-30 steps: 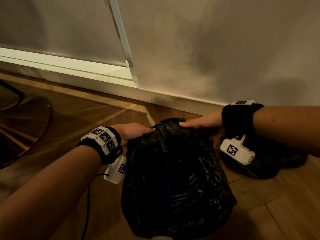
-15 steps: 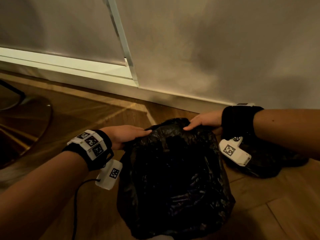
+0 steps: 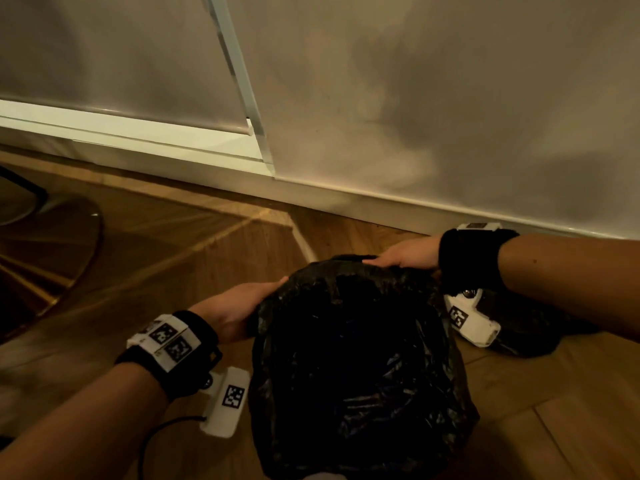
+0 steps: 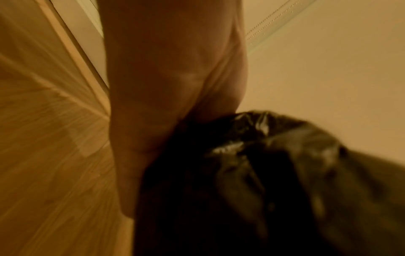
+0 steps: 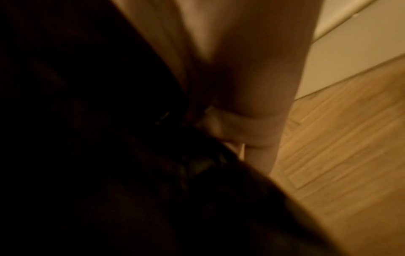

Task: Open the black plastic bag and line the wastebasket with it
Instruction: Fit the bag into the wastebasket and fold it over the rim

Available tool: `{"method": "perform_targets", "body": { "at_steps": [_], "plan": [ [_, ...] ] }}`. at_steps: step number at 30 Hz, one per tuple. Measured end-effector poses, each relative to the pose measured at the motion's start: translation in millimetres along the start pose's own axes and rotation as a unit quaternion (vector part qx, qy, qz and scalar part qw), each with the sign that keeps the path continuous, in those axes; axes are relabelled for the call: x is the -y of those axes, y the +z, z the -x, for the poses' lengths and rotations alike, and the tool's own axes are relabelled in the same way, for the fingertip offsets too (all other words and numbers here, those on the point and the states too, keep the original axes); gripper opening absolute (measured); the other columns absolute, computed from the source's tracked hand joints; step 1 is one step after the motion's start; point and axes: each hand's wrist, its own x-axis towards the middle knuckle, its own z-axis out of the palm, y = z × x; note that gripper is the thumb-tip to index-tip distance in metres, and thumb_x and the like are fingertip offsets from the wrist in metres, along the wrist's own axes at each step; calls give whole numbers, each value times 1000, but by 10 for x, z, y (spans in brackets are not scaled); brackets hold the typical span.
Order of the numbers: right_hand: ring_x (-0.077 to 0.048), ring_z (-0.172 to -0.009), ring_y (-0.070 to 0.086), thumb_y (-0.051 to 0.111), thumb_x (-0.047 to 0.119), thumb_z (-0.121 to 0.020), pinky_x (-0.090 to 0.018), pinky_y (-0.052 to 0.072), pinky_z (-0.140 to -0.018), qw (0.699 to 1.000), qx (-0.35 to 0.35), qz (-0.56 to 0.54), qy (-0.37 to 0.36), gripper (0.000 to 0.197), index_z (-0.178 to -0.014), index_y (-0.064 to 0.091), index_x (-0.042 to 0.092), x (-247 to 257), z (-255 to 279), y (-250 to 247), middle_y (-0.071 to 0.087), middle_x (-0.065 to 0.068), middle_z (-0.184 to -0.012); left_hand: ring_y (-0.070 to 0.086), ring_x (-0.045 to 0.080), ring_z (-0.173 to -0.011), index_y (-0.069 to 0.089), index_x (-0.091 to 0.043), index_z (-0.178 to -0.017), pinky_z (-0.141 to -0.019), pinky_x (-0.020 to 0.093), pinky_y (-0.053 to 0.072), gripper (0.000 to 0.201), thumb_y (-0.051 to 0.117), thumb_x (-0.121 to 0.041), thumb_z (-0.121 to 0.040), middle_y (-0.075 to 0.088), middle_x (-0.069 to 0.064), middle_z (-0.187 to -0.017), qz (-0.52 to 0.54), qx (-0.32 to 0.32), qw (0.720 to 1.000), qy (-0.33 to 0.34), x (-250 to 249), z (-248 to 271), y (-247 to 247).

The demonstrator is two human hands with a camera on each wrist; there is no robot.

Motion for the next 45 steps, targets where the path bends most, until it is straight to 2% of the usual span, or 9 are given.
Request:
{"method": "perform_targets", "body": {
  "at_steps": [8,11,16,23,28,32,35,42,45],
  "plan": [
    [-23,-78,73,49,20,-96,-30,59,-71,994,67,-80,29,35,-123,58,-1,57,-50,-37,73,-14,-95,63,23,-118,65,-13,-124,-104,38,45,54,50,-52,-90,67,9,-126,-64,57,996,-22,-94,113,-125],
    [-23,-75,73,49,18,-95,-30,59,-67,996,57,-68,18,28,-112,63,0,65,-67,-54,73,-15,-89,64,23,-116,64,-4,-123,-100,34,48,47,57,-35,-88,66,13,-128,-43,28,999,9,-98,83,-146],
    [-22,-104,60,54,12,-92,-32,46,-98,999,30,44,-6,33,-123,61,2,150,-22,20,63,-18,-121,71,21,-96,63,3,-119,-73,26,59,33,42,-15,-101,67,18,-123,-38,15,999,22,34,43,-90],
    [-8,-65,57,51,2,-94,-18,48,-52,990,12,109,-90,42,-129,49,25,136,129,-153,64,8,-81,60,19,-120,60,-42,-126,-105,49,44,31,44,-33,-101,65,-7,-130,-119,11,988,103,37,257,-220],
    [-8,-109,60,42,50,-94,-20,50,-89,984,56,115,-122,40,-132,49,39,22,571,-38,59,12,-127,46,0,-132,42,-56,-137,-109,37,39,38,36,-51,-100,49,-29,-141,-124,60,982,128,348,476,-192],
    [-1,-123,50,51,39,-95,-19,38,-106,967,57,209,-131,52,-144,36,33,-272,628,133,50,13,-140,48,-6,-126,28,-55,-143,-107,24,40,72,62,-63,-81,43,-28,-144,-94,64,986,118,655,447,-38],
    [-11,-122,54,51,36,-96,-29,38,-109,961,19,236,-141,41,-135,49,25,-229,461,123,57,4,-134,57,-14,-104,31,-51,-137,-85,9,48,51,53,-48,-90,50,-28,-130,-84,32,989,115,652,443,94],
    [-14,-119,51,53,23,-97,-21,43,-92,968,-100,141,-184,50,-144,38,20,206,329,224,53,0,-130,55,8,-113,38,-35,-147,-94,29,43,47,38,-44,-101,52,-8,-140,-62,-63,985,146,363,389,80],
    [-21,-133,43,57,30,-93,-33,36,-110,975,-95,121,-161,74,-153,13,26,-60,337,146,35,-1,-151,51,12,-124,34,-42,-145,-109,36,36,44,37,-45,-101,49,-12,-141,-116,-61,980,148,419,429,93]
  ]
}}
